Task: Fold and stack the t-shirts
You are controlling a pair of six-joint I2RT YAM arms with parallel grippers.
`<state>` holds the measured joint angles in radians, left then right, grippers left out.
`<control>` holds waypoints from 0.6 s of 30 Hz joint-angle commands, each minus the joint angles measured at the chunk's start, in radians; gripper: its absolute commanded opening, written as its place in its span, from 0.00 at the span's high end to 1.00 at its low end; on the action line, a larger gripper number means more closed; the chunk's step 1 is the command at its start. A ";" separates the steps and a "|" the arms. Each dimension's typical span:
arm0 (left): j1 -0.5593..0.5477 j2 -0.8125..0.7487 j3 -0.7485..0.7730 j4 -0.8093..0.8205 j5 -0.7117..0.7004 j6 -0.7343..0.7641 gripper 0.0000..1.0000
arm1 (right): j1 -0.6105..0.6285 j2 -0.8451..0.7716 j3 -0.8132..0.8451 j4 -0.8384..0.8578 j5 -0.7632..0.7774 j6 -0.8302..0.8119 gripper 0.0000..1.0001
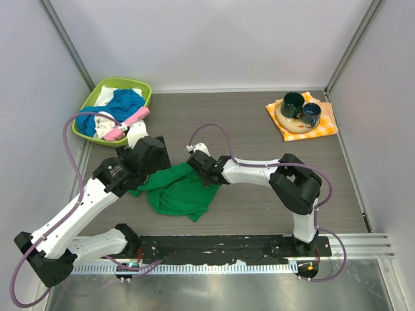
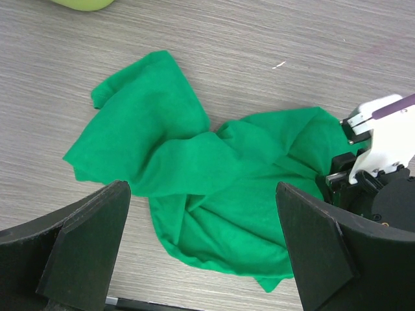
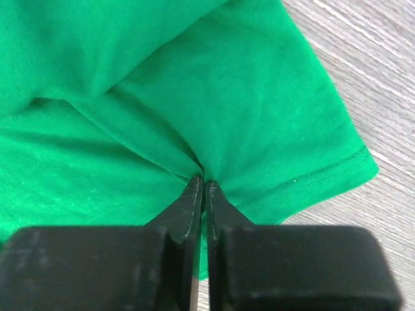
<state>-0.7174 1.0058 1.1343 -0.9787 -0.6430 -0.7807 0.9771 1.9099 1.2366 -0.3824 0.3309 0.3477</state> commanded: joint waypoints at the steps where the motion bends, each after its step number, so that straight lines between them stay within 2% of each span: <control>1: 0.012 0.008 -0.011 0.049 0.009 0.004 0.00 | -0.006 -0.029 -0.025 -0.018 0.031 0.008 0.99; 5: 0.015 0.027 -0.021 0.055 0.023 0.003 0.00 | -0.009 -0.072 -0.014 -0.033 0.082 -0.001 0.99; 7: 0.015 0.028 -0.019 0.058 0.031 0.001 0.00 | -0.015 -0.142 0.004 -0.071 0.137 -0.018 0.99; 10: 0.016 0.028 -0.013 0.060 0.043 -0.002 0.00 | -0.025 -0.228 0.090 -0.160 0.226 -0.056 0.99; 13: 0.016 0.022 -0.004 0.063 0.057 -0.003 0.00 | -0.046 -0.320 0.259 -0.280 0.295 -0.093 0.99; 14: 0.016 0.022 -0.001 0.063 0.062 -0.003 0.00 | -0.051 -0.350 0.361 -0.308 0.310 -0.101 0.99; 18: 0.016 0.013 0.007 0.063 0.078 -0.005 0.00 | -0.051 -0.399 0.633 -0.488 0.370 -0.116 0.99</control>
<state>-0.7063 1.0386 1.1160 -0.9531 -0.5816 -0.7815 0.9321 1.6451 1.6112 -0.7048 0.5602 0.2737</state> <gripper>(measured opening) 0.996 0.029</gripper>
